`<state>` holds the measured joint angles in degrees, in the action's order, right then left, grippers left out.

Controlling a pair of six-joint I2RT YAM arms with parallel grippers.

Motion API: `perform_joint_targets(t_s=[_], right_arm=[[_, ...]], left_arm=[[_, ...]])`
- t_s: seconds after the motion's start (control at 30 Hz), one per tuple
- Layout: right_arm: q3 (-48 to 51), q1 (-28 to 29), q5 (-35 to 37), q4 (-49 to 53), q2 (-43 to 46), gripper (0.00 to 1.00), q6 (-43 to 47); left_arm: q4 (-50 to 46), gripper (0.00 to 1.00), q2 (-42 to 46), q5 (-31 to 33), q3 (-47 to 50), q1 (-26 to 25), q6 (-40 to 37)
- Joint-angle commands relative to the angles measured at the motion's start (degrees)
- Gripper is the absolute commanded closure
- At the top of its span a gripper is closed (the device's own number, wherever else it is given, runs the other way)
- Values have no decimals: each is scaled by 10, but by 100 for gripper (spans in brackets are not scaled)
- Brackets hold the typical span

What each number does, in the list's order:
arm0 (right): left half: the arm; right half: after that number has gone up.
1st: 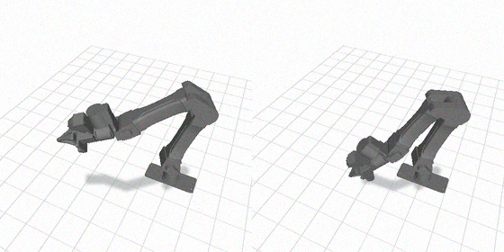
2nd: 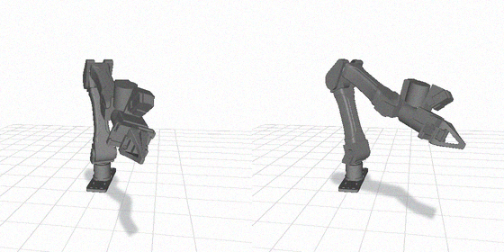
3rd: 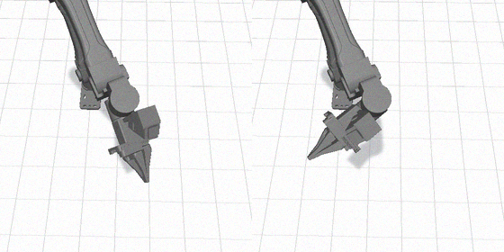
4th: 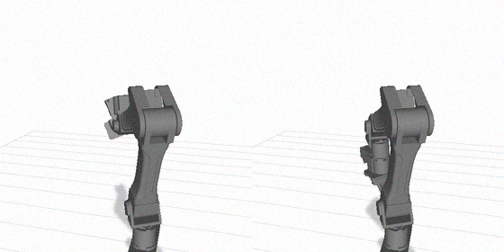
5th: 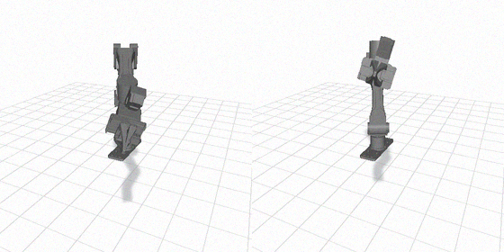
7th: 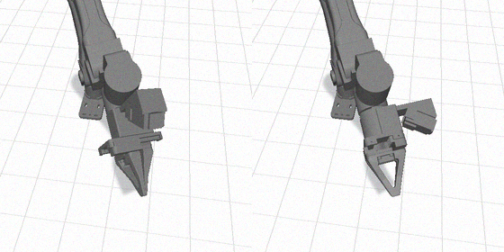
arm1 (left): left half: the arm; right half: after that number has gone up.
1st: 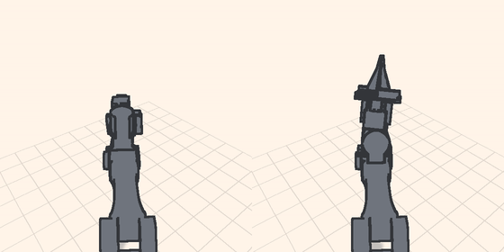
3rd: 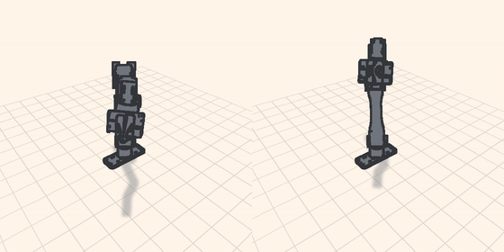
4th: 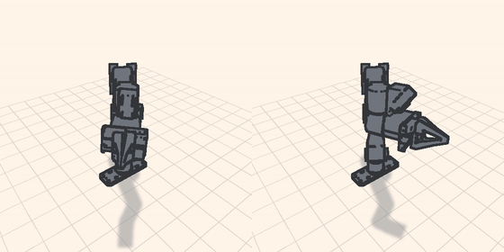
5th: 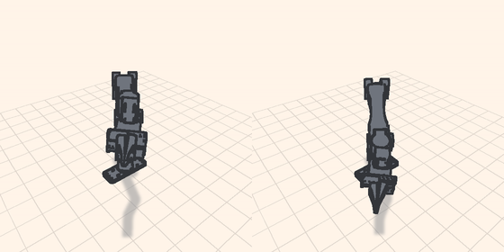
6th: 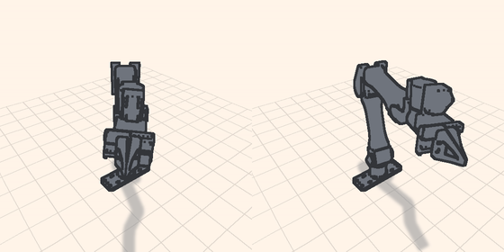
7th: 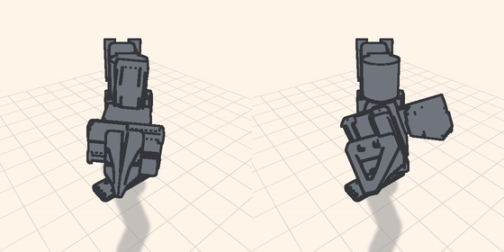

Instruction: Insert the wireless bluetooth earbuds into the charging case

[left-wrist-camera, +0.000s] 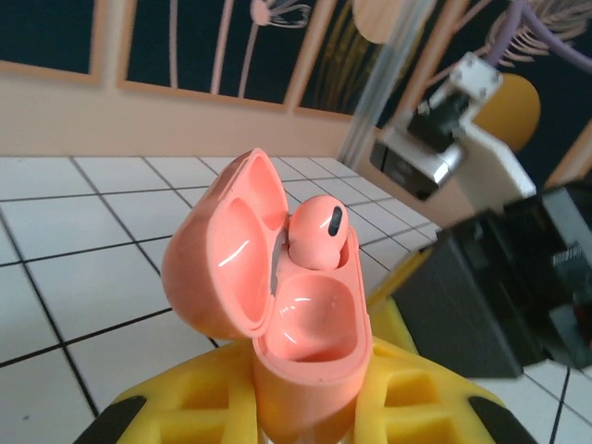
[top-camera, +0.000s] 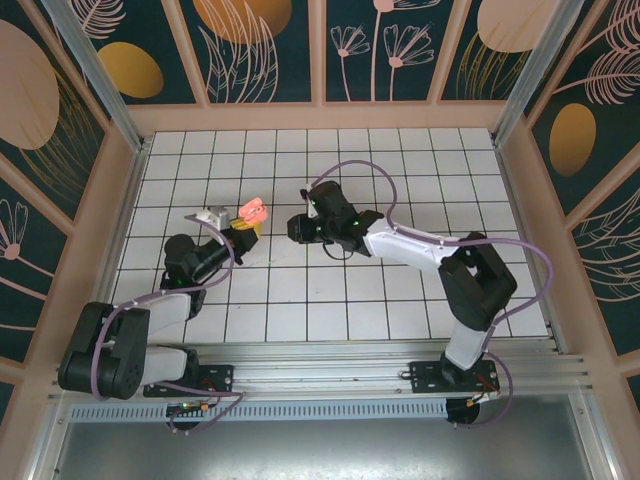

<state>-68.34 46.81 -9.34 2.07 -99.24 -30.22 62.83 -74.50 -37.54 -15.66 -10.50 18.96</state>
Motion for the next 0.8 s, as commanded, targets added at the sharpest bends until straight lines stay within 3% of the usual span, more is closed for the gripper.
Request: perform_joint_targets(t_s=[0.0, 0.27, 0.77], right_arm=[[34, -2, 32, -95, 50, 75, -10], [140, -2, 60, -249, 149, 75, 12], [168, 36, 23, -392, 152, 76, 132]], left_arm=[[18, 84, -9, -14, -9, -15, -53], [-22, 84, -22, -16, -30, -51, -79], [-49, 84, -44, -21, -73, -89, -68]])
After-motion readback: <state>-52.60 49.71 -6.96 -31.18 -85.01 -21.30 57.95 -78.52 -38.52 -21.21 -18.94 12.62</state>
